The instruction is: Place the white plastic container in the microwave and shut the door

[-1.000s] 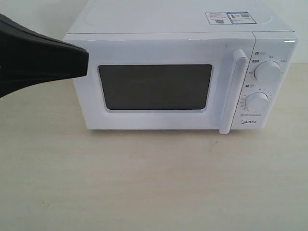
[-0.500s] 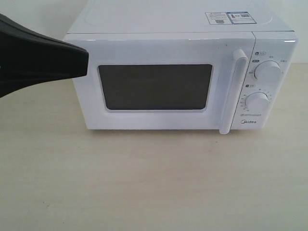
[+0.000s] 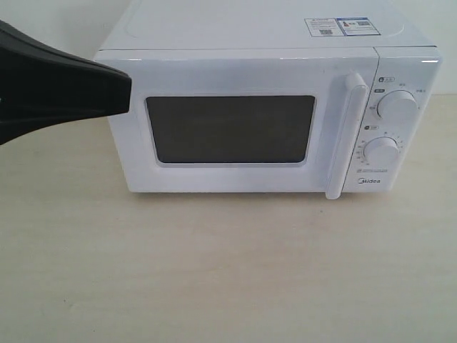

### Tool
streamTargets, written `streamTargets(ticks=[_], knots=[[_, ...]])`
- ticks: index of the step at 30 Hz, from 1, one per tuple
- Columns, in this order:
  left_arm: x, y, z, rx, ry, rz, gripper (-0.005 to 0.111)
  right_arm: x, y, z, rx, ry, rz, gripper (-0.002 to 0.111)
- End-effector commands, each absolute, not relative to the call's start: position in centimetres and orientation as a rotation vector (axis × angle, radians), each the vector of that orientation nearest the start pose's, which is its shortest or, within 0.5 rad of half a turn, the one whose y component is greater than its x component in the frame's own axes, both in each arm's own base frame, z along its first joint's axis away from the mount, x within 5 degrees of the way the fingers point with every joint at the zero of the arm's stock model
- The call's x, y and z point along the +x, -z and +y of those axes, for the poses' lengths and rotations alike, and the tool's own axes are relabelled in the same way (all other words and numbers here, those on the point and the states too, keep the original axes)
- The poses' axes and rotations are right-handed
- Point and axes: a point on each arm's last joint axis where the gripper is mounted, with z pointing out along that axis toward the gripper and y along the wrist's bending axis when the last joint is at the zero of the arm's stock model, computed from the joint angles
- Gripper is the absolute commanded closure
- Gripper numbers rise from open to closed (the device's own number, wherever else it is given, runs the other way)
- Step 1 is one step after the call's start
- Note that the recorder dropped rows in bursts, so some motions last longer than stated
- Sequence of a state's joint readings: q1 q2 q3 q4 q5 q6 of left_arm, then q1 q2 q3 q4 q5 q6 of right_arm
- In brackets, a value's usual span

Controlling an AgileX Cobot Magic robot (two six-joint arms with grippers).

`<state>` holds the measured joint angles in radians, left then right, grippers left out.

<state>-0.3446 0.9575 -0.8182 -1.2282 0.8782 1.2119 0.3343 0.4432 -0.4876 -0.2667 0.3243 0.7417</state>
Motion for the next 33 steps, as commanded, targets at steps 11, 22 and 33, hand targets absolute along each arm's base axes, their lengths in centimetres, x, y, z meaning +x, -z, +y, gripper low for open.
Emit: streamTargets(ticks=[11,22,33], knots=[[14.2,-35.9,-12.2,0.966,0.948,1.72,0.102,4.6,-24.3,-0.1,0.423,-0.445,1.544,0.108],[14.2,-35.9,-12.2,0.965,0.948,1.72,0.102,5.3,-20.8,0.1,0.503,-0.514,1.632,0.108],[14.2,-35.9,-12.2,0.965,0.948,1.72,0.102,5.5,-20.4,0.3,0.186,-0.265,1.648,0.108]])
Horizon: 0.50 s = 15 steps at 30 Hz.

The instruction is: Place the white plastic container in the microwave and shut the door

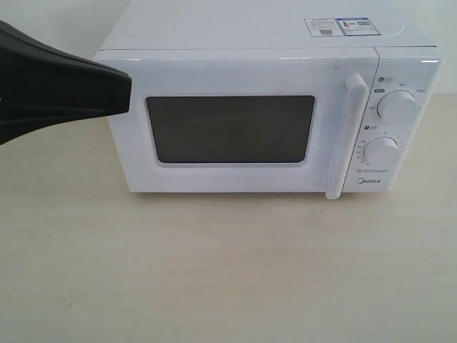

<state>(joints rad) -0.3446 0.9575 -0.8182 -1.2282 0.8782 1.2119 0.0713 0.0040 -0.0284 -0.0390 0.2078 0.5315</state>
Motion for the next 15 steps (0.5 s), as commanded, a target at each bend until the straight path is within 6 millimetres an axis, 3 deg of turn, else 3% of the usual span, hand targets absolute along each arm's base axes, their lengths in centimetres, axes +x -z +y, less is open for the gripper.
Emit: streamTargets(ticks=[1,15], knots=[[14.2,-35.9,-12.2,0.965,0.948,1.72,0.102,5.5,-20.4,0.3,0.148,-0.231,1.65,0.108],[14.2,-35.9,-12.2,0.965,0.948,1.72,0.102,5.5,-19.2,0.3,-0.062,-0.039,1.716,0.108]])
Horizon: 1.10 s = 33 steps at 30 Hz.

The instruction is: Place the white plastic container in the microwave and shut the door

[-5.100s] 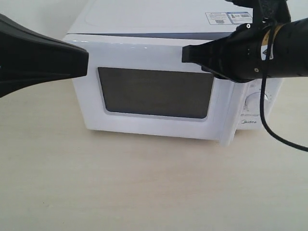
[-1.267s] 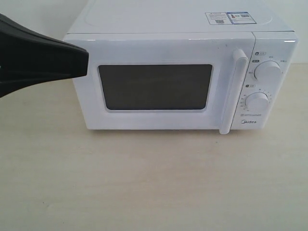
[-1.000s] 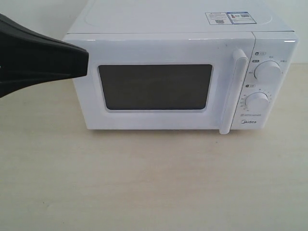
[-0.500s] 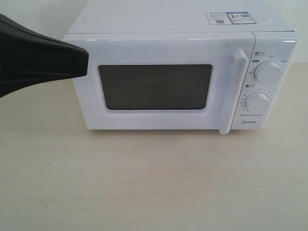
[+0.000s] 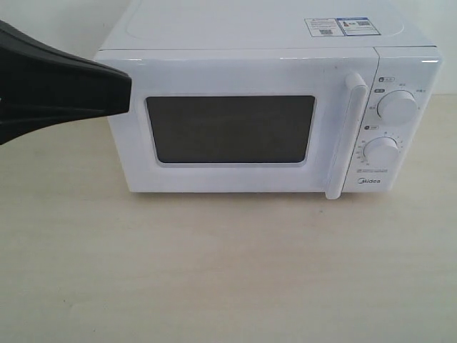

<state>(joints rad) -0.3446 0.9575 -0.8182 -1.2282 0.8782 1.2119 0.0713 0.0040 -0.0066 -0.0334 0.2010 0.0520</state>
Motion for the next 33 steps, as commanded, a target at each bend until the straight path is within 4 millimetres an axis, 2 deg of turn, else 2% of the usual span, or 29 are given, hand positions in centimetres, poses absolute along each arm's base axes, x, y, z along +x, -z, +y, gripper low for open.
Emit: streamTargets(ticks=[1,6,11,33], knots=[[14.22,-35.91,-12.22,0.965,0.948,1.72,0.102,5.53,-19.16,0.32,-0.071,-0.031,1.72,0.108],[14.22,-35.91,-12.22,0.965,0.948,1.72,0.102,5.52,-19.07,0.32,-0.107,0.0,1.728,0.108],[14.22,-35.91,-12.22,0.965,0.948,1.72,0.102,5.35,-18.25,0.28,-0.081,-0.02,1.822,0.108],[14.22,-35.91,-12.22,0.965,0.948,1.72,0.102,5.36,-18.31,0.28,-0.061,-0.036,1.816,0.108]])
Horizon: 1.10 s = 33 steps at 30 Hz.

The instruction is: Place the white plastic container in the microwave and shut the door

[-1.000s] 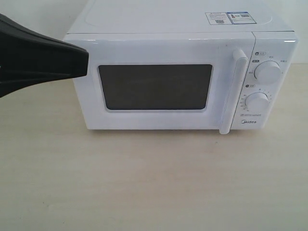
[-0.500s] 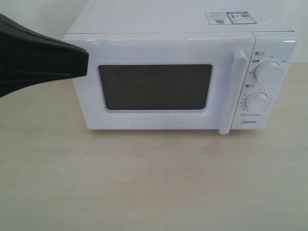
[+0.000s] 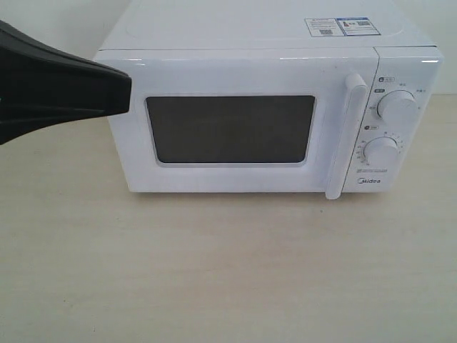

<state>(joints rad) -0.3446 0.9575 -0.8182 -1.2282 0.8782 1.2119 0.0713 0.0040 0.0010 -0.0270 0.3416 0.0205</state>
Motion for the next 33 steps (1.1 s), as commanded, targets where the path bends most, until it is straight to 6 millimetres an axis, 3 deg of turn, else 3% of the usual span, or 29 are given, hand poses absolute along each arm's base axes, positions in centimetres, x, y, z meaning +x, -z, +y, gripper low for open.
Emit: streamTargets(ticks=[1,11,14,17,20,23,28,33], knots=[[14.2,-35.9,-12.2,0.965,0.948,1.72,0.102,5.4,-18.3,0.3,-0.061,-0.036,1.816,0.108],[14.4,-36.0,-12.0,0.945,0.893,1.719,0.102,5.4,-18.3,0.3,-0.061,-0.036,1.816,0.108],[14.0,-36.7,-10.7,0.892,0.756,1.711,0.102,5.4,-18.3,0.3,-0.061,-0.036,1.816,0.108],[12.5,-38.7,-8.6,0.724,0.622,1.633,0.102,5.4,-18.3,0.3,-0.061,-0.036,1.816,0.108],[9.8,-40.7,-6.1,0.56,0.462,1.504,0.102,5.4,-18.3,0.3,-0.061,-0.036,1.816,0.108],[7.0,-41.3,-4.3,0.459,0.319,1.396,0.102,5.4,-18.3,0.3,-0.059,-0.038,1.817,0.108],[3.1,-39.0,-2.4,0.34,0.171,1.284,0.102,5.4,-18.3,0.3,-0.059,-0.038,1.817,0.108],[2.3,-33.3,-1.2,0.193,0.107,1.233,0.102,5.4,-18.3,0.3,-0.059,-0.038,1.817,0.108]])
